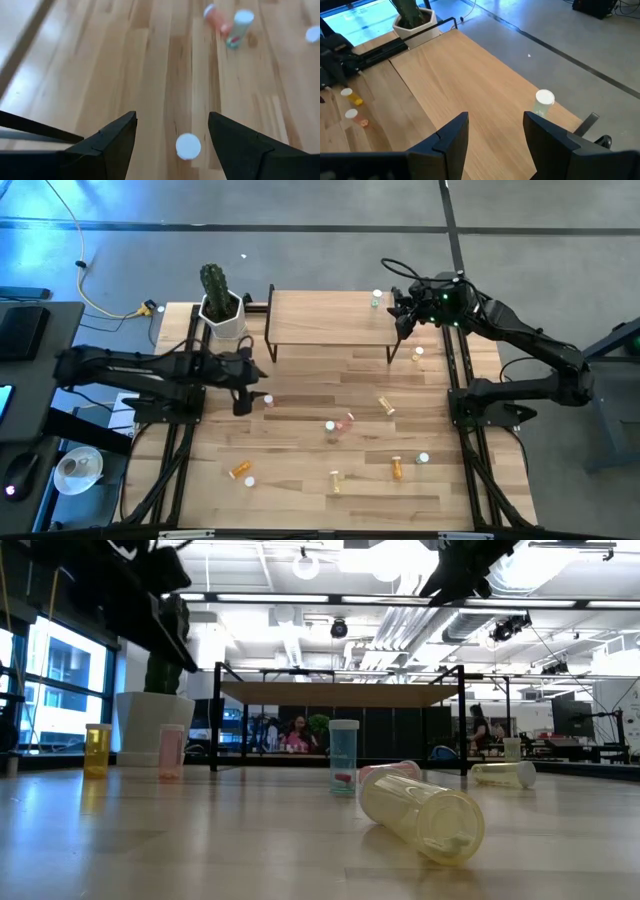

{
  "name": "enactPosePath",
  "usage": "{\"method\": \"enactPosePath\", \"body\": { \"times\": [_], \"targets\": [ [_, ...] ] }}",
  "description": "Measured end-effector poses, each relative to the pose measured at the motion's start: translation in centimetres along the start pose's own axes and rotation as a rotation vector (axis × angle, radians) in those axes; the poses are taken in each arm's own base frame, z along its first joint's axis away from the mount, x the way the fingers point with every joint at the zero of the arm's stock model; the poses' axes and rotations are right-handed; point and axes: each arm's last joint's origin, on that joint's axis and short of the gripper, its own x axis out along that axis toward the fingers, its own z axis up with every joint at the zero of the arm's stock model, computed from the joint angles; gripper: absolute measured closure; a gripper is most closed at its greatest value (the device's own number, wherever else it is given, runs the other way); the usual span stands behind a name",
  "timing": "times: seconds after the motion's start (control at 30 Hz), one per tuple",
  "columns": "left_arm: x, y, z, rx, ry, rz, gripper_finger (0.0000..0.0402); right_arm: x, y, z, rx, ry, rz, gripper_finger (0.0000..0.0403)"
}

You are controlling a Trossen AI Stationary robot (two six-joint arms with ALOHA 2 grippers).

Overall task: Pick and place medicine bottles onto shelf by color
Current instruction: Put the top pink pill bottle on the shelf

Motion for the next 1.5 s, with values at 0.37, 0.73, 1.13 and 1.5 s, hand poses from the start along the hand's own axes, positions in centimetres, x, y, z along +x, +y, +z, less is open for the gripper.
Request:
{"method": "enactPosePath", "body": {
  "times": [0.37, 0.73, 1.13, 1.5],
  "targets": [
    [2.8, -0.4, -0.6, -0.028, 0.147, -0.044, 0.0163, 0.0, 0.0, 0.0, 0.000, 0.000, 0.000, 0.0223],
    [4.6, -0.5, -1.2, -0.054, 0.234, -0.044, 0.0163, 0.0, 0.0, 0.0, 0.000, 0.001, -0.001, 0.0223],
    [6.0, -0.7, -1.5, -0.062, 0.280, -0.044, 0.0163, 0.0, 0.0, -0.1, 0.000, 0.008, -0.002, 0.0223],
    [6.1, -0.7, -1.7, -0.061, 0.297, -0.042, 0.0188, 0.0, 0.0, -0.1, 0.000, 0.008, -0.002, 0.0223]
  ]
}}
